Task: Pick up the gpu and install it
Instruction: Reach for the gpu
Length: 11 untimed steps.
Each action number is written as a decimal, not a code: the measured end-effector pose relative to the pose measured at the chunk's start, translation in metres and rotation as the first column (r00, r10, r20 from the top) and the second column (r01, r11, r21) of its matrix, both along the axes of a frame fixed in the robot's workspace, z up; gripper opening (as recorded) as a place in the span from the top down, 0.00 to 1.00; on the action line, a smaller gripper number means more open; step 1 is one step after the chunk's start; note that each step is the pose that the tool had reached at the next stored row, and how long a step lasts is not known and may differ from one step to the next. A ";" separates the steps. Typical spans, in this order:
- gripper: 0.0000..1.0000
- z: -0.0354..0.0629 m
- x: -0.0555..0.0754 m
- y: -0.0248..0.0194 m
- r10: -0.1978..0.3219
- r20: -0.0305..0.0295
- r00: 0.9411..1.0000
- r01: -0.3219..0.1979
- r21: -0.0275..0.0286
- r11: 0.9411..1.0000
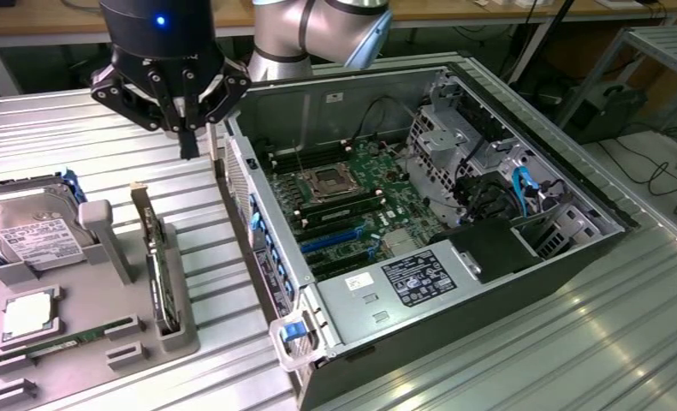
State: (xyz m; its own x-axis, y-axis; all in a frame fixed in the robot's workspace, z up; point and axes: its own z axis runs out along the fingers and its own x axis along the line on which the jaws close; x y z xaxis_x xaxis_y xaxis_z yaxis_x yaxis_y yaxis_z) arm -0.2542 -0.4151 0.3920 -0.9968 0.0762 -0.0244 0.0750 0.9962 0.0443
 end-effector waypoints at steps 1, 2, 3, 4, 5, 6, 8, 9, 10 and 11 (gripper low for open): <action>0.89 0.0000 -0.001 -0.0003 0.000 0.000 1.000 0.000 0.000 1.000; 0.89 0.0000 -0.001 -0.0005 0.000 0.000 1.000 0.000 0.000 1.000; 0.89 0.0000 -0.002 -0.0007 0.000 0.000 1.000 0.000 0.000 1.000; 0.89 0.0000 -0.003 -0.0010 0.000 0.000 1.000 0.000 0.000 1.000; 0.89 -0.0001 -0.004 -0.0012 0.000 0.000 1.000 0.000 0.000 1.000; 0.89 -0.0001 -0.004 -0.0015 0.000 0.000 1.000 0.000 0.000 1.000; 0.89 -0.0001 -0.006 -0.0019 0.000 0.000 1.000 0.000 0.000 1.000; 0.89 -0.0002 -0.006 -0.0021 0.000 0.000 1.000 0.000 0.000 1.000; 0.89 -0.0001 -0.007 -0.0023 0.000 0.000 1.000 0.000 0.000 1.000; 0.89 -0.0001 -0.008 -0.0025 0.000 0.000 1.000 0.000 0.000 1.000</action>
State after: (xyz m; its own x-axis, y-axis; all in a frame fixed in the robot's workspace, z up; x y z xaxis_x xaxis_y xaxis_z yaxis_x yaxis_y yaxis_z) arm -0.2617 -0.4176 0.3918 -0.9968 0.0763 -0.0244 0.0751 0.9962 0.0443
